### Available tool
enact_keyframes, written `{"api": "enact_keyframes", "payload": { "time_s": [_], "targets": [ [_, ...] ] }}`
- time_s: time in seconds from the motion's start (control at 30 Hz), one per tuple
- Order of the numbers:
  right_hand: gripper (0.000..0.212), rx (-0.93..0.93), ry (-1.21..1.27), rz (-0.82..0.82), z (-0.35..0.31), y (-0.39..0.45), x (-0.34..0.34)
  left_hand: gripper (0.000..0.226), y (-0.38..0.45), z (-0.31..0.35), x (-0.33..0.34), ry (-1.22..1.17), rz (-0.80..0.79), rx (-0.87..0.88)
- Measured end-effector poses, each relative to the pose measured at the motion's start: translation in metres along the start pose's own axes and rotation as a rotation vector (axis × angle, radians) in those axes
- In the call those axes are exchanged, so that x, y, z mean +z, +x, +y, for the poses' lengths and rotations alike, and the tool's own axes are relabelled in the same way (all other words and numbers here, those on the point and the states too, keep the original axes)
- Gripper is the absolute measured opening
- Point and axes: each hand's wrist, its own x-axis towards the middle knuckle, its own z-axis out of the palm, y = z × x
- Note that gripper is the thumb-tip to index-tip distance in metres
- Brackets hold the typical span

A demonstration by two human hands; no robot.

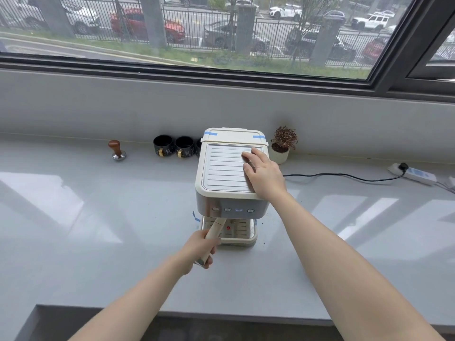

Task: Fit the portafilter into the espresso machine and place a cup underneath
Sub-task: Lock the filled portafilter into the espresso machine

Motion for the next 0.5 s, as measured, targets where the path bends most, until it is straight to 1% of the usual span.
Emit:
{"api": "enact_keyframes", "payload": {
  "time_s": [0.07,0.1,0.17,0.3,0.43,0.5],
  "targets": [
    [0.04,0.001,-0.005,-0.003,0.0,-0.001,0.0,0.018,0.002,-0.001,-0.006,-0.111,-0.127,-0.055],
    [0.04,0.0,-0.003,-0.003,0.0,-0.001,0.001,0.019,0.003,-0.003,-0.006,-0.17,-0.155,-0.07],
    [0.04,-0.001,0.011,0.002,0.0,-0.001,0.002,0.019,0.007,-0.007,-0.004,-0.25,-0.153,-0.078],
    [0.04,-0.03,-0.007,0.019,0.001,0.001,0.004,0.016,0.007,-0.01,0.016,-0.353,-0.025,-0.091],
    [0.04,-0.02,-0.001,0.032,0.004,0.003,0.006,0.014,0.004,-0.008,0.061,-0.585,0.144,-0.154],
    [0.041,-0.013,-0.001,0.025,0.004,0.003,0.006,0.016,0.005,-0.007,0.071,-0.626,0.177,-0.158]
  ]
}}
